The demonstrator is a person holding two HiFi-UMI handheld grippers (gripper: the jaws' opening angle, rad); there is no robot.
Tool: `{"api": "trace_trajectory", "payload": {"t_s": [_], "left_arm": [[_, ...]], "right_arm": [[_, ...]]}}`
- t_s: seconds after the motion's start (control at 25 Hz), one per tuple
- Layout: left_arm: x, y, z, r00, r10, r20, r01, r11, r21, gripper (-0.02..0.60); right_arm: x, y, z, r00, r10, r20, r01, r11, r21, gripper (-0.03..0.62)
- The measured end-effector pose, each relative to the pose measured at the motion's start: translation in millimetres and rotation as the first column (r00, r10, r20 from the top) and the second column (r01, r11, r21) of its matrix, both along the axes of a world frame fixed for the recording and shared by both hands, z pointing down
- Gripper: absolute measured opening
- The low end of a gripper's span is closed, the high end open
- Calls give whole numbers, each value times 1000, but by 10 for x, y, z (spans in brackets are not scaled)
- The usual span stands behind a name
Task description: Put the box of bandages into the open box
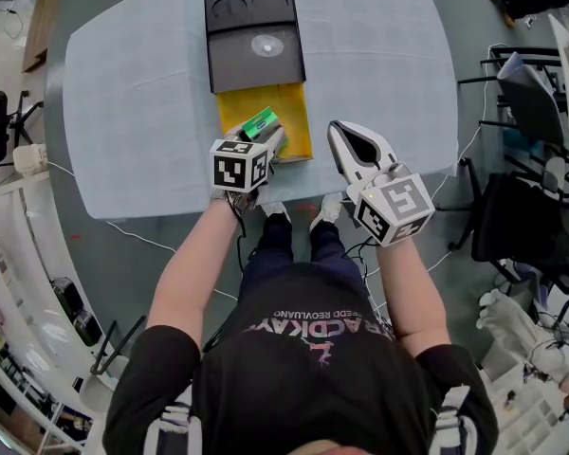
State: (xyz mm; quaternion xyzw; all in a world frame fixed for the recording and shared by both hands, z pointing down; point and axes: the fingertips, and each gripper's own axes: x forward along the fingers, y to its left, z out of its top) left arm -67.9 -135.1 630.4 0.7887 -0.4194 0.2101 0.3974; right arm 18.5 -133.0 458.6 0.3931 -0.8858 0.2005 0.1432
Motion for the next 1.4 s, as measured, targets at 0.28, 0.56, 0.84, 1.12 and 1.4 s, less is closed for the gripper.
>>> {"api": "trace_trajectory", "payload": {"t_s": [0.28,0.56,0.84,1.12,1.4], "left_arm": [[-131,-61,-114,999,-40,22,39,998,55,221],[-293,-115,-218,995,-87,51,81,991,111,238],[-572,-186,-575,978,-205,47,188,951,245,242],[-712,-94,-1018,969,-245,18,225,915,336,239],[-813,130,-1582,963,-268,-18,249,863,440,50]], "right_arm": [[-12,23,-9,1000,-7,5,7,1000,-1,11],[-6,47,-9,1000,-8,14,8,1000,-3,11],[-6,68,-64,1000,-10,30,10,1000,7,11],[-72,134,-225,998,-33,62,31,999,38,11],[-169,186,-428,994,-90,64,85,993,85,10]]}}
